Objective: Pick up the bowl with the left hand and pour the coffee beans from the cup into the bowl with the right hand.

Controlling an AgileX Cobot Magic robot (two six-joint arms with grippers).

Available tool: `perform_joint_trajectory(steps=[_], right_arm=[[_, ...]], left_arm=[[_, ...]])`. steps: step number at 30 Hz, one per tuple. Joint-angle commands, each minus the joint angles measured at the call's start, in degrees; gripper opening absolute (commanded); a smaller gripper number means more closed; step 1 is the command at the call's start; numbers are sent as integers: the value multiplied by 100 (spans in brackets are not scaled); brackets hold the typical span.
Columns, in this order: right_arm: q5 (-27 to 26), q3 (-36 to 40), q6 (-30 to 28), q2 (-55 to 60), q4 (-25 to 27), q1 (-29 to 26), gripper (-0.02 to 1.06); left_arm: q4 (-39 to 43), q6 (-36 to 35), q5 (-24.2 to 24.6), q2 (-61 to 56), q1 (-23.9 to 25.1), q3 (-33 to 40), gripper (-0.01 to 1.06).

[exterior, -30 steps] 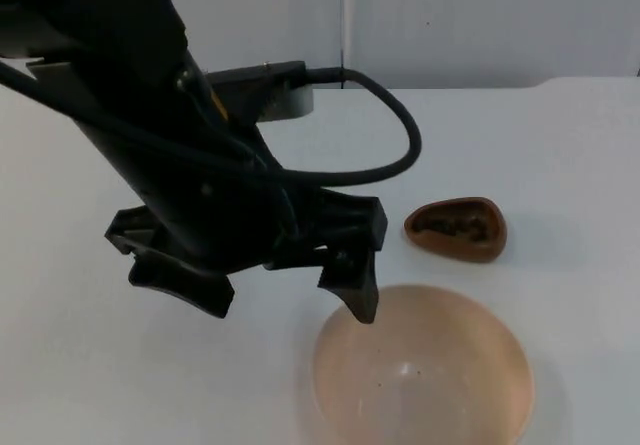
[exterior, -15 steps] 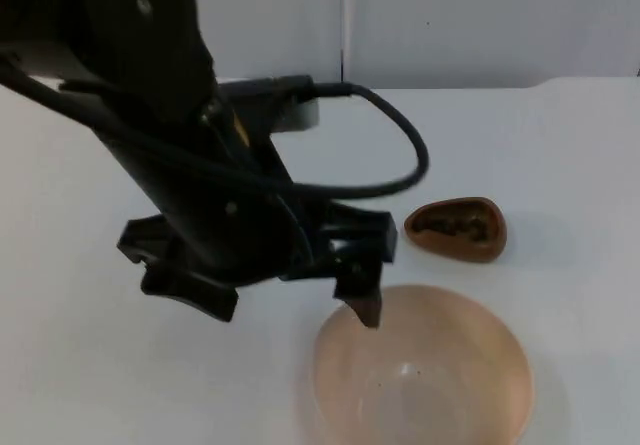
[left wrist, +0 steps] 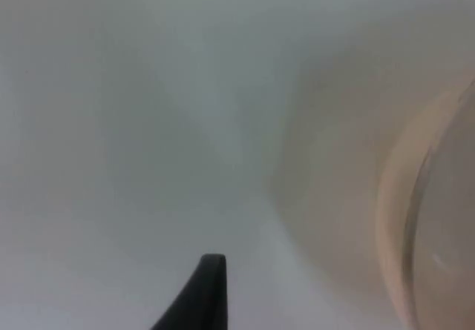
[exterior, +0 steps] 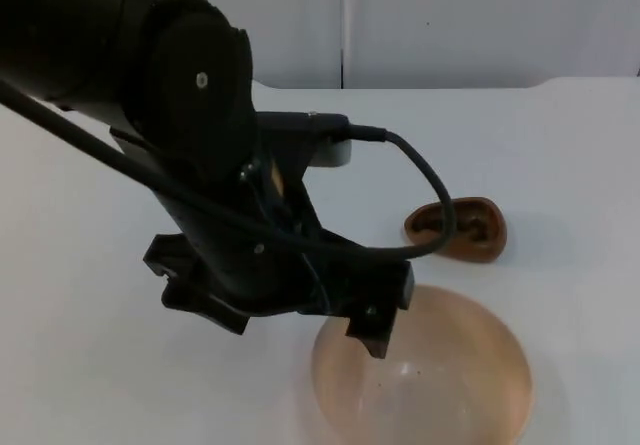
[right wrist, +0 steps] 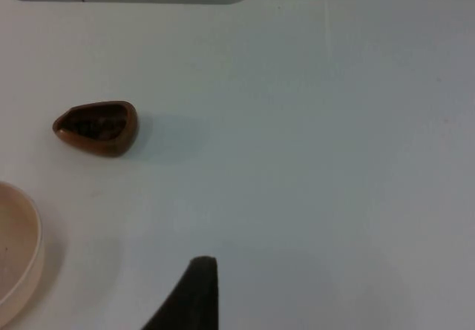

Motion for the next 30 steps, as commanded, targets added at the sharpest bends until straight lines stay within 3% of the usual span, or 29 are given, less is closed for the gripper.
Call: perform_joint_trajectory(steps=[1,12,30], right_arm=[[-29,10,-32,-24,0,-12,105],[-29,10,-32,-24,0,-12,105],[-29,10,-32,-24,0,-12,105]], left_arm=[[58,15,-74,2,177,-26,102],[-999,1304,-77,2,433,-26,102],[-1181,1758,-246,505,433,-26,102]])
